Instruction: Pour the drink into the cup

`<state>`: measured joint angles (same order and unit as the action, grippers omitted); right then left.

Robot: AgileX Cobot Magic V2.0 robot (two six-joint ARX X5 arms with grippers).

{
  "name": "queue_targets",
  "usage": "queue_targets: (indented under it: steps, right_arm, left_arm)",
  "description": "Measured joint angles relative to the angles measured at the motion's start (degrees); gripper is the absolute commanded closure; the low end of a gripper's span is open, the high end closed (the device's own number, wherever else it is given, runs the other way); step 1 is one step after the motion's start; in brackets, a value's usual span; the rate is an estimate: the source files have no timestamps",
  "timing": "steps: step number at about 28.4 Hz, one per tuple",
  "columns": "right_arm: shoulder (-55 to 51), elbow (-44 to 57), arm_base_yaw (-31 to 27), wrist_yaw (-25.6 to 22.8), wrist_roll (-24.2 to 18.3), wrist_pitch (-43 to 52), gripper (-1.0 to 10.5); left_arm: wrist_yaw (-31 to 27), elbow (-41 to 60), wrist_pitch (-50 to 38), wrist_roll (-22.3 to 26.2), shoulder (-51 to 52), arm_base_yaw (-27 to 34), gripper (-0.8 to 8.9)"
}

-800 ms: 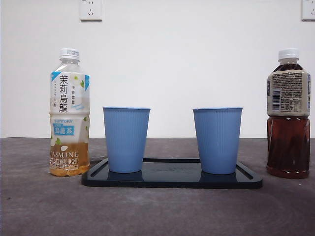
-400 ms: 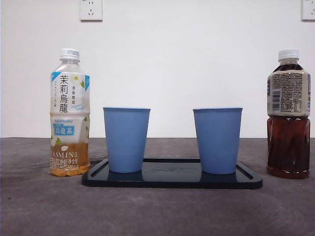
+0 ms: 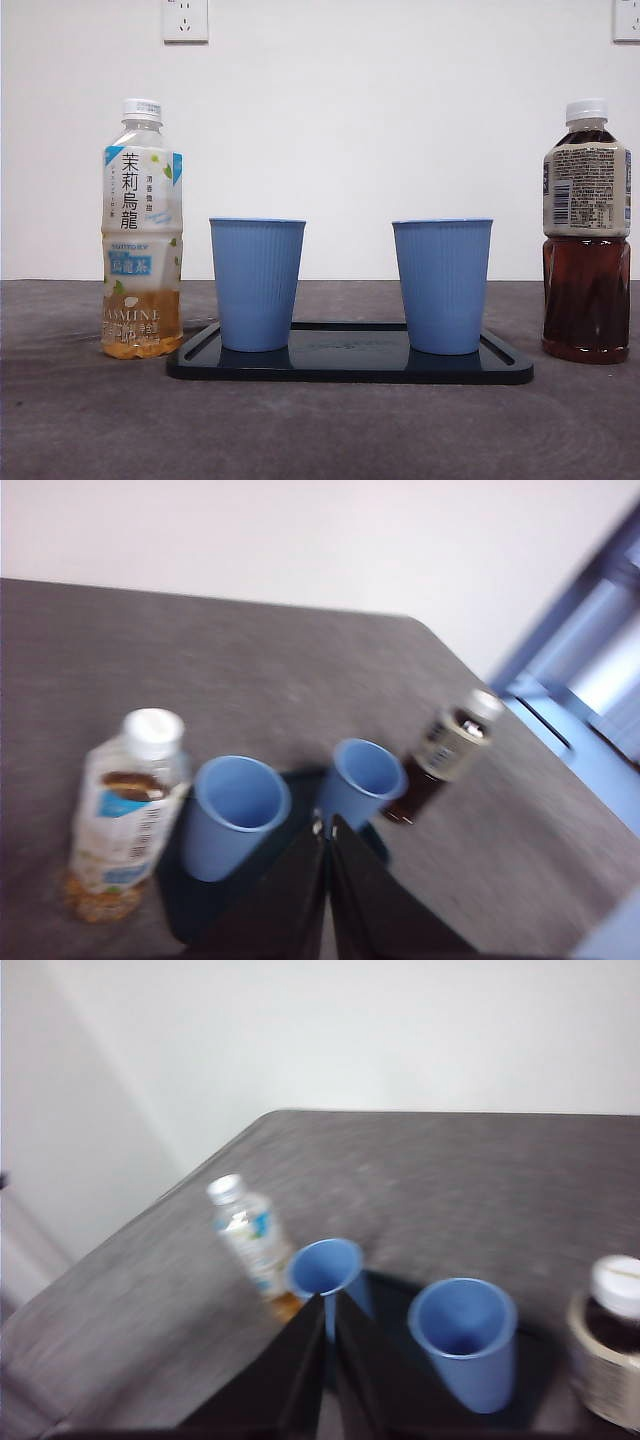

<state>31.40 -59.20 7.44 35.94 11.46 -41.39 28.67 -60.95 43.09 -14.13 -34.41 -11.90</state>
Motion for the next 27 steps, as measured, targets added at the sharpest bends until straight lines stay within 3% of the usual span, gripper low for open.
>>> queue_targets:
  steps: [6, 11, 16, 20, 23, 27]
  right_arm:
    - [3.96, -5.53, 5.97, 0.35, -7.37, -6.34, 9.3]
    - [3.91, -5.6, 6.69, 0.07, -9.68, -6.93, 9.2]
    - [3.91, -5.6, 6.71, 0.04, -9.88, -7.28, 7.4]
    - [3.91, -5.6, 6.71, 0.04, -9.9, -7.28, 5.0]
    - [3.91, -5.6, 6.71, -0.09, -9.73, -7.28, 3.9]
    - [3.89, -5.6, 6.71, -1.53, -8.7, -7.28, 3.5]
  left_arm:
    - [3.56, -5.11, 0.15, 3.08, -2.1, -1.53, 8.05]
    - [3.93, -5.2, -0.87, 3.74, -1.25, -1.88, 7.52]
    - [3.93, -5.2, 0.11, 3.78, -1.46, -1.88, 5.64]
    - [3.91, -5.2, 0.11, 3.78, -1.6, -1.88, 2.88]
    - [3.93, -5.2, 0.11, 4.0, -1.57, -1.88, 2.5]
    - [3.91, -5.2, 0.07, 4.15, -1.57, -1.88, 2.51]
